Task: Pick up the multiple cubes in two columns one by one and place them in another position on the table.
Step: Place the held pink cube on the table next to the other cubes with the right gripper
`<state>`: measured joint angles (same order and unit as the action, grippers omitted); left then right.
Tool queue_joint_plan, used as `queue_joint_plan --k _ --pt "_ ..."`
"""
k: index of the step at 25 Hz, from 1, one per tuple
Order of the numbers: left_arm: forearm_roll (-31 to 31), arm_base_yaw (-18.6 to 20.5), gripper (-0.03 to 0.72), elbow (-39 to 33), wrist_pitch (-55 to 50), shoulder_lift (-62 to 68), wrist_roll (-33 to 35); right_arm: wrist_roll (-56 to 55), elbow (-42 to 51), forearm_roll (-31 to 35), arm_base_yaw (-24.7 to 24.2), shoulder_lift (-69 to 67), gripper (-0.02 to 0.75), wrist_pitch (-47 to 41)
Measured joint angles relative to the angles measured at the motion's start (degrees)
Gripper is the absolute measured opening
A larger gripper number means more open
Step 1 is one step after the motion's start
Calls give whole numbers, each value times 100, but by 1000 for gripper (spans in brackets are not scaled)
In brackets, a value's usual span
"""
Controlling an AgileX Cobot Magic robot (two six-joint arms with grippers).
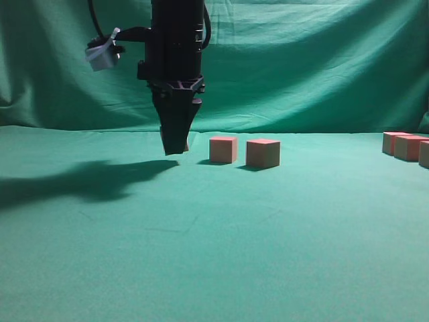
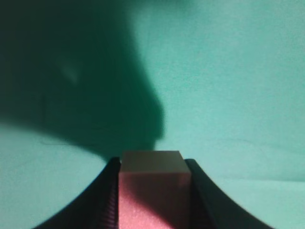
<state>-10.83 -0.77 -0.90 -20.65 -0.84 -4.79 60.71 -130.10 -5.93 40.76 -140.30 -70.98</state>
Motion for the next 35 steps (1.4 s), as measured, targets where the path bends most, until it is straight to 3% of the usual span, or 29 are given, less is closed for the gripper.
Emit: queue_joint_plan --k 33,35 --pt "0 0 0 0 0 0 0 -45 0 90 -101 -182 280 25" --pt "0 0 0 0 0 0 0 -88 0 80 -101 -182 382 65"
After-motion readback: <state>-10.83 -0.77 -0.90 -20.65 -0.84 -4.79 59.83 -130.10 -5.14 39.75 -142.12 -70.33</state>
